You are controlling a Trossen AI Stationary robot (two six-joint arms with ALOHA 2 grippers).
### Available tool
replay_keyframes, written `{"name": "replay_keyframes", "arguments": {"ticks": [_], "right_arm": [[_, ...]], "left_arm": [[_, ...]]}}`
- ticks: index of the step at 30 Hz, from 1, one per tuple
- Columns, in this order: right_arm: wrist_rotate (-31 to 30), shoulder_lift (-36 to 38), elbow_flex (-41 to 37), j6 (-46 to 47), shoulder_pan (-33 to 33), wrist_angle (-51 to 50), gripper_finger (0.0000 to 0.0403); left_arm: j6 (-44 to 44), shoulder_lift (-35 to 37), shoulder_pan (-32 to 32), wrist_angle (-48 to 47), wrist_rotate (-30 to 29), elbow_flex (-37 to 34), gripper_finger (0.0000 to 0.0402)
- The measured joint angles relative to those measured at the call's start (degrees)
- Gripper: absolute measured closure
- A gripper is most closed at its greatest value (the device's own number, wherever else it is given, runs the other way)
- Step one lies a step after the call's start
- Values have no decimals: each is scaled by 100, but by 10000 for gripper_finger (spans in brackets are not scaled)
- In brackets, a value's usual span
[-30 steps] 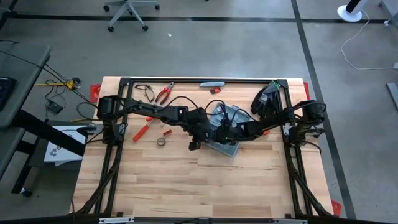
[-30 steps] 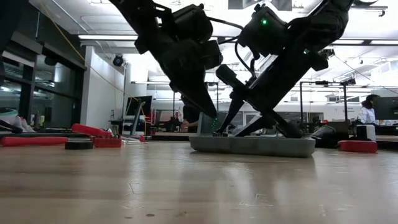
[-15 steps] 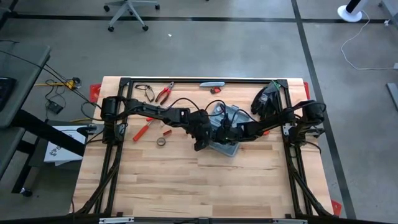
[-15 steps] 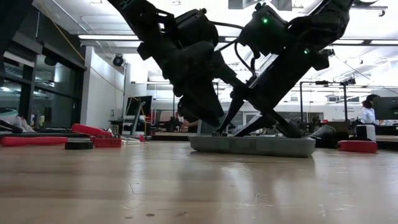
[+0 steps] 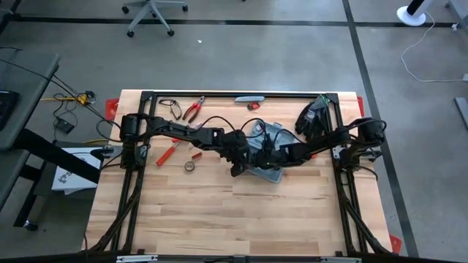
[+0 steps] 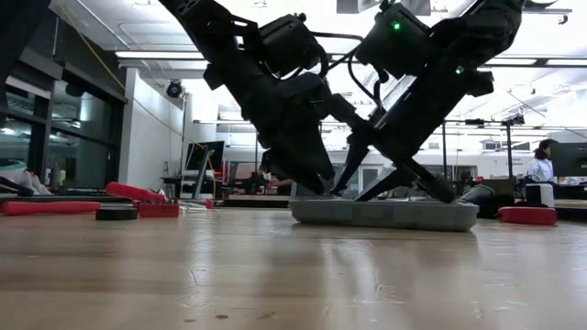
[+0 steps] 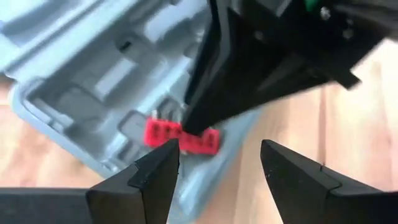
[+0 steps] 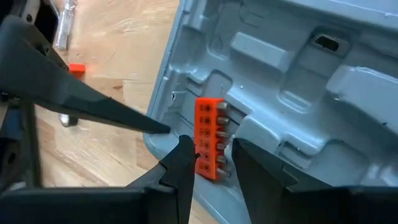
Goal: Prefit tool cases
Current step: Put the right orange multi-bit set into the gray tool case
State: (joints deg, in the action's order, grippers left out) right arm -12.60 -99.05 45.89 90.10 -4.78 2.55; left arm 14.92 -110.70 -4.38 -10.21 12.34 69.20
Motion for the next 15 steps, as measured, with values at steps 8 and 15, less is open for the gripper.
{"name": "replay_keyframes", "arguments": {"ticks": [8, 15], "right_arm": [[-77, 474, 0, -383, -85, -817, 293], [-230, 629, 2, -660, -522, -664, 293]], "left_arm": [[-349, 215, -96, -165, 354, -1, 183], [-2776, 223, -187, -298, 594, -4, 191]]}}
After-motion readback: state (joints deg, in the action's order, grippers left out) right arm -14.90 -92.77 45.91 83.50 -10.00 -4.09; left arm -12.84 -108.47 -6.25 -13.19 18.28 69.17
